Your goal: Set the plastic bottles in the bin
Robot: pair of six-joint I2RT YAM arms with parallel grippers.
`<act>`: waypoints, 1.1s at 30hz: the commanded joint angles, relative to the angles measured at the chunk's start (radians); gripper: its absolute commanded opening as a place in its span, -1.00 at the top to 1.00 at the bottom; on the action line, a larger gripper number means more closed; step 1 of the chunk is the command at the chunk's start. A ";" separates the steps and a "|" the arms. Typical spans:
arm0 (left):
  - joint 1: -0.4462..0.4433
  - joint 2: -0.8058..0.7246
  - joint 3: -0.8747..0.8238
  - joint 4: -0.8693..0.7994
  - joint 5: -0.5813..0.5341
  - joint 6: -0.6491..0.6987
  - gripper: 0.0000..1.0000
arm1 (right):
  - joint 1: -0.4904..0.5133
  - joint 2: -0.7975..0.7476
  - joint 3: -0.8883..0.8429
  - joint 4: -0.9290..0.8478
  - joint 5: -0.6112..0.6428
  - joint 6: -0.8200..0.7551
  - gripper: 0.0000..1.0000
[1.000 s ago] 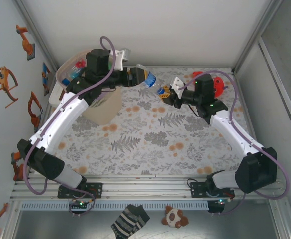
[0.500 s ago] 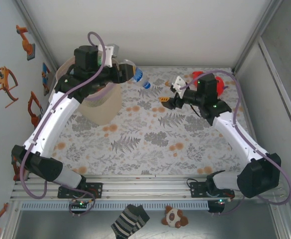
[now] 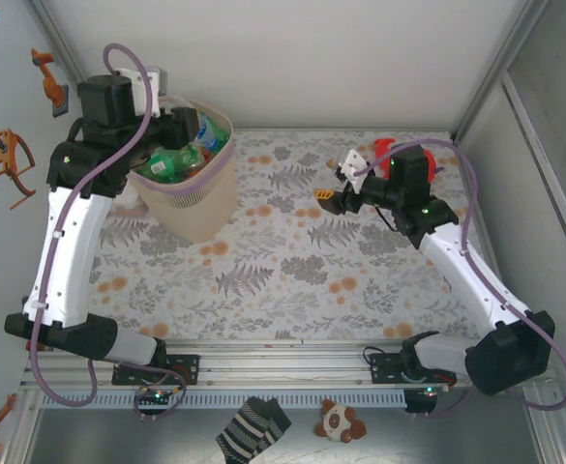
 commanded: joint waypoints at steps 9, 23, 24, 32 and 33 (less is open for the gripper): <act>0.028 0.072 0.204 -0.326 -0.035 0.079 0.01 | 0.006 -0.034 0.035 -0.044 0.017 -0.010 -0.39; 0.035 0.121 0.157 -0.463 -0.172 0.118 0.02 | 0.006 -0.037 0.036 -0.055 0.010 -0.013 -0.39; 0.037 0.122 0.140 -0.447 -0.153 0.113 0.02 | 0.006 -0.038 0.035 -0.057 0.011 -0.014 -0.38; 0.065 0.129 0.002 -0.324 0.012 0.073 0.03 | 0.006 -0.051 0.022 -0.065 0.019 -0.021 -0.38; 0.068 0.136 -0.010 -0.319 0.018 0.071 0.03 | 0.006 -0.050 0.022 -0.067 0.020 -0.023 -0.38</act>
